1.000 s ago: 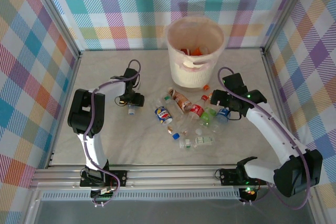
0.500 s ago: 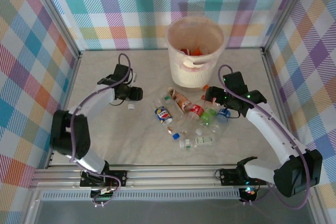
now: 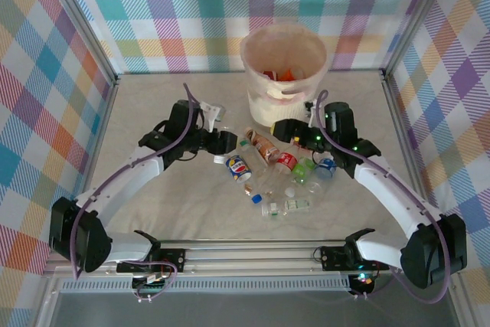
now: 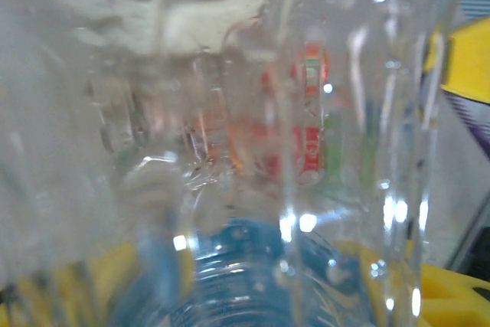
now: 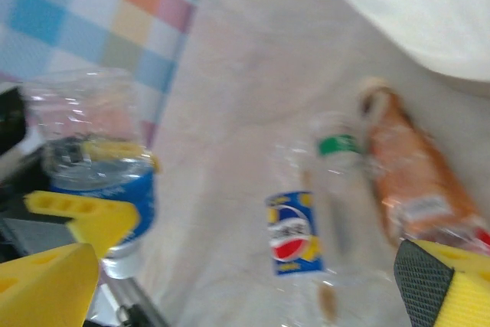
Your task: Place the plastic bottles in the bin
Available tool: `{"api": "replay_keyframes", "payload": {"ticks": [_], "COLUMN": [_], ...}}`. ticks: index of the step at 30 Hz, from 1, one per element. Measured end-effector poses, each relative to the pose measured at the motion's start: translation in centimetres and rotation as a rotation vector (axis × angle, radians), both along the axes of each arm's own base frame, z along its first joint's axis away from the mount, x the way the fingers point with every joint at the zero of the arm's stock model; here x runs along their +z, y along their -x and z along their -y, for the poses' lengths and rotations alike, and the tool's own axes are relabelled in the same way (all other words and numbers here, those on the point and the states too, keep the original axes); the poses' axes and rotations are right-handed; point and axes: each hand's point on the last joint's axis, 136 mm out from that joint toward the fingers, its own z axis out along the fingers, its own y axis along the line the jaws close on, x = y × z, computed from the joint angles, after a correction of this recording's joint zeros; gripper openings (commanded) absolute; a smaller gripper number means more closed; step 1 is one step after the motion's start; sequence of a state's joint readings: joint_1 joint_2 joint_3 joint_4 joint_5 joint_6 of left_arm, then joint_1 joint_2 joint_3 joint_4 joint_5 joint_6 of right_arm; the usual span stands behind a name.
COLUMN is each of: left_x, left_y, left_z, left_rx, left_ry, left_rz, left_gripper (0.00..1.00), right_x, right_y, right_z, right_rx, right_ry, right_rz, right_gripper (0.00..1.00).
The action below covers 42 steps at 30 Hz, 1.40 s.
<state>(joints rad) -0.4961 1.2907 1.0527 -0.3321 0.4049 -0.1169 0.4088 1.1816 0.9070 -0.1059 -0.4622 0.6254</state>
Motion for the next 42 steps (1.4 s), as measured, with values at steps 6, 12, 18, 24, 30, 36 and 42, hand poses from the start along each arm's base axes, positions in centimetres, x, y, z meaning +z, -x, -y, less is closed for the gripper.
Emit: {"api": "replay_keyframes", "payload": {"ticks": [6, 12, 18, 24, 30, 36, 42], "left_x": [3.5, 4.6, 4.8, 4.9, 4.8, 4.7, 4.8], "left_y": [1.8, 3.5, 4.3, 4.7, 4.9, 4.8, 4.5], "left_z": [1.7, 3.3, 4.1, 4.5, 4.7, 4.7, 4.7], "left_rx": [-0.107, -0.195, -0.243, -0.259, -0.267, -0.267, -0.254], "left_ry": [0.112, 0.154, 0.164, 0.165, 0.164, 0.162, 0.157], "left_rz": [0.086, 0.111, 0.121, 0.125, 0.126, 0.123, 0.136], "left_gripper": [0.5, 0.5, 0.5, 0.5, 0.51, 0.53, 0.71], "right_x": [3.1, 5.2, 7.0, 7.6, 6.9, 6.5, 6.9], "right_y": [0.9, 1.0, 1.4, 1.6, 1.8, 2.0, 1.9], "right_z": [-3.4, -6.0, -8.2, -9.3, -10.5, -11.4, -11.5], "right_rx": [0.162, 0.259, 0.335, 0.374, 0.409, 0.434, 0.432], "right_ry": [-0.127, -0.174, -0.207, -0.207, -0.206, -0.207, -0.207], "right_rz": [0.086, 0.129, 0.179, 0.208, 0.193, 0.179, 0.192], "right_gripper": [1.0, 1.0, 0.98, 0.92, 0.84, 0.73, 0.53]}}
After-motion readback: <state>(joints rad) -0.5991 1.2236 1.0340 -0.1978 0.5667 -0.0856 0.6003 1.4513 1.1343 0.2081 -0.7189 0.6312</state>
